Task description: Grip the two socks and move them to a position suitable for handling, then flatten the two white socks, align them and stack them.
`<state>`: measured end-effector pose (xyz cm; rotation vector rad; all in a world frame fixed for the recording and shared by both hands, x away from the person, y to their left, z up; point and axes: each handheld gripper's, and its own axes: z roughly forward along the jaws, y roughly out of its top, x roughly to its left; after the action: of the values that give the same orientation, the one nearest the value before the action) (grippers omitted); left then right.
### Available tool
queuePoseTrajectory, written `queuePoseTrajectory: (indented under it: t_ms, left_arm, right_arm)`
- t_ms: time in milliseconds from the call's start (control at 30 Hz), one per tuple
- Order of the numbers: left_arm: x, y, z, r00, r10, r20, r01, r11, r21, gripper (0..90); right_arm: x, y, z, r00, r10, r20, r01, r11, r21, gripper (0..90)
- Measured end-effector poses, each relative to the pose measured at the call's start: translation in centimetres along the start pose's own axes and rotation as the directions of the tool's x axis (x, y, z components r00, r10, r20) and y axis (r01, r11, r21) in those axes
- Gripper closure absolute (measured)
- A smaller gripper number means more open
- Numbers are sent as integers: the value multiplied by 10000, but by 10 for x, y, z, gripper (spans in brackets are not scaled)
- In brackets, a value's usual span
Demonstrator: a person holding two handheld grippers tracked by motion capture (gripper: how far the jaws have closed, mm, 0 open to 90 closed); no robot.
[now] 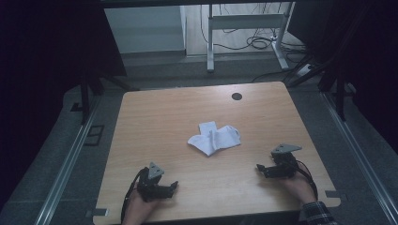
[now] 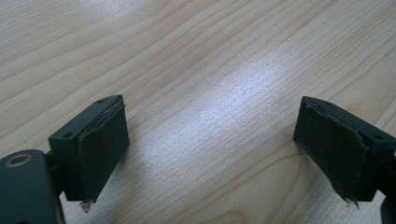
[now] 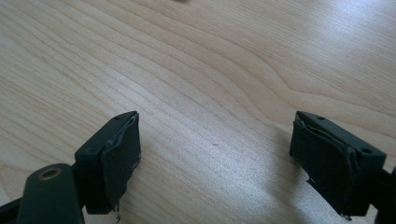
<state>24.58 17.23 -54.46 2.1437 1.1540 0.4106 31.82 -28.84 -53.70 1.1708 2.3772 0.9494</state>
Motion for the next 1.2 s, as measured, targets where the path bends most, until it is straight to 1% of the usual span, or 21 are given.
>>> queuePoseTrajectory:
  t_ms: [200,633,800,1000,1100,1167,1200]
  left_arm:
    - [0,0,0,10000,2,1,-2,10000,2,99]
    - [0,0,0,10000,2,-2,-2,10000,6,99]
    - [0,0,0,10000,2,-2,-2,10000,4,99]
    - [0,0,0,10000,0,-3,0,10000,4,99]
    - [0,0,0,10000,4,-4,-4,10000,3,99]
    - [0,0,0,10000,6,-4,-6,10000,3,100]
    - [0,0,0,10000,7,-4,-7,10000,4,99]
  right_arm:
    - [1,0,2,10000,22,24,-21,10000,-81,133]
    - [1,0,2,10000,57,42,-56,10000,-73,130]
    - [1,1,2,10000,39,45,-39,10000,-31,137]
    - [2,3,2,10000,83,56,-83,10000,28,171]
    - [3,5,2,9994,290,176,-292,9995,109,196]
    - [3,7,2,9985,539,51,-540,9985,110,217]
    - [3,9,2,9978,655,63,-656,9977,153,227]
